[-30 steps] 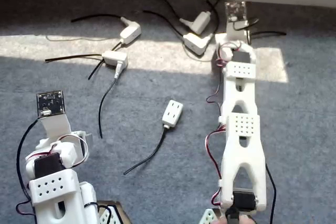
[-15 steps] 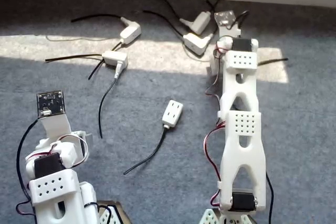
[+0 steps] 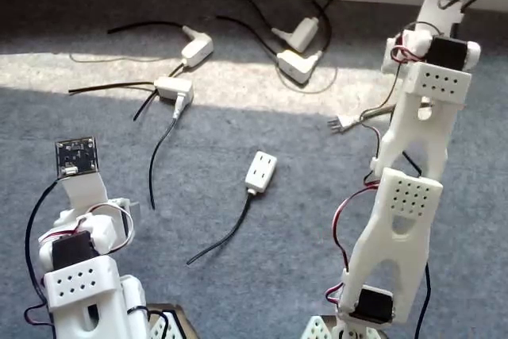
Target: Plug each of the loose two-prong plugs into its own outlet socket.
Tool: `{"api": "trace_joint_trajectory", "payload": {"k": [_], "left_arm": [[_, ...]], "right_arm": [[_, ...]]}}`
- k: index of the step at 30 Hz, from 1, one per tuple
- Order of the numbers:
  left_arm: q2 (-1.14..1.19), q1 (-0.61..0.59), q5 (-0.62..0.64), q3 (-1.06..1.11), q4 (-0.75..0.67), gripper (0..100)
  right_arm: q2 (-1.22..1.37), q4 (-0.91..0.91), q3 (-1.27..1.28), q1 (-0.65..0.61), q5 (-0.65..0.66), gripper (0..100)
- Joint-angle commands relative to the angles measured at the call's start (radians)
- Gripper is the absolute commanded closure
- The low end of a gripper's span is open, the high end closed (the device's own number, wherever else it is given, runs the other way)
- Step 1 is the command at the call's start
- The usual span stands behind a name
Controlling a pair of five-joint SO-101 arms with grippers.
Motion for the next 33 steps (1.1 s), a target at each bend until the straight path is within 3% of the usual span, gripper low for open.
{"api": "trace_joint_trajectory", "payload": {"k": [1,6,11,20,28,33], "left_arm": [[-0.005,-0.008,0.006,-0.002,-0.017,76],[-0.005,-0.008,0.005,-0.001,-0.017,76],[-0.005,-0.008,0.005,-0.001,-0.012,76],[-0.005,-0.008,0.005,-0.001,-0.014,76],[-0.005,-0.008,0.005,0.001,-0.012,76],[-0.005,-0.008,0.005,0.001,-0.012,76]], "right_arm": [[-0.071,0.064,0.048,0.002,-0.152,74.2],[-0.073,0.065,0.231,-0.031,-0.466,73.5],[-0.073,0.064,0.340,-0.101,-0.643,65.1],[-0.061,0.033,0.351,-0.191,-0.783,65.1],[0.179,-0.096,0.343,-0.185,-0.855,65.4],[0.213,-0.044,0.335,-0.191,-0.847,79.6]]}}
